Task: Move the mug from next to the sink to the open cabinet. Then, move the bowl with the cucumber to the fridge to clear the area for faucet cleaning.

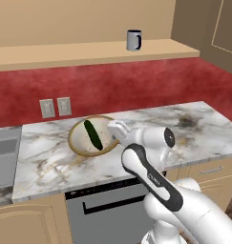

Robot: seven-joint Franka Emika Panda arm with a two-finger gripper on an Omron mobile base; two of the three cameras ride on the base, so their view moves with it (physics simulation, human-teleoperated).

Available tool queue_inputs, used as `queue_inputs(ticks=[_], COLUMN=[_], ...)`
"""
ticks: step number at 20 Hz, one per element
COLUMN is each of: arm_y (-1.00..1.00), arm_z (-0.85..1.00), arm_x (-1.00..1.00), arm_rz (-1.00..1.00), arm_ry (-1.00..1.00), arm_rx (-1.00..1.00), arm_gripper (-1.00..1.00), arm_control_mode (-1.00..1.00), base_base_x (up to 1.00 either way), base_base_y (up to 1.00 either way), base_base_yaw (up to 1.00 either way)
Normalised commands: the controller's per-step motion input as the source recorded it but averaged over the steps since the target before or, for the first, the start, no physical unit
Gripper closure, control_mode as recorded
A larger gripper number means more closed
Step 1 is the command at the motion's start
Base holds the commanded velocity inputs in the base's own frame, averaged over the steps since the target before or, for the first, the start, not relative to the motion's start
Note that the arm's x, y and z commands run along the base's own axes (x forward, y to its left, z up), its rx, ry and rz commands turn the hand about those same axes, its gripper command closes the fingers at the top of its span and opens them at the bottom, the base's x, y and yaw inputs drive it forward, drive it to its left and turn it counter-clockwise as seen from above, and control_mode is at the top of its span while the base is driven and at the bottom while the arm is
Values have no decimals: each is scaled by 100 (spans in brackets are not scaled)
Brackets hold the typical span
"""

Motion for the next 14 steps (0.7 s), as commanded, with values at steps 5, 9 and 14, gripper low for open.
queue_inputs(ticks=[5,9,14], arm_y=[-18,0,0], arm_z=[42,0,0], arm_x=[-17,-23,0], arm_rz=[-6,0,0], arm_ry=[1,0,0], arm_rx=[34,0,0], arm_gripper=[100,100,100], arm_control_mode=[-100,100,100], base_base_x=[0,-24,-76], base_base_y=[0,0,-1], base_base_yaw=[0,5,59])
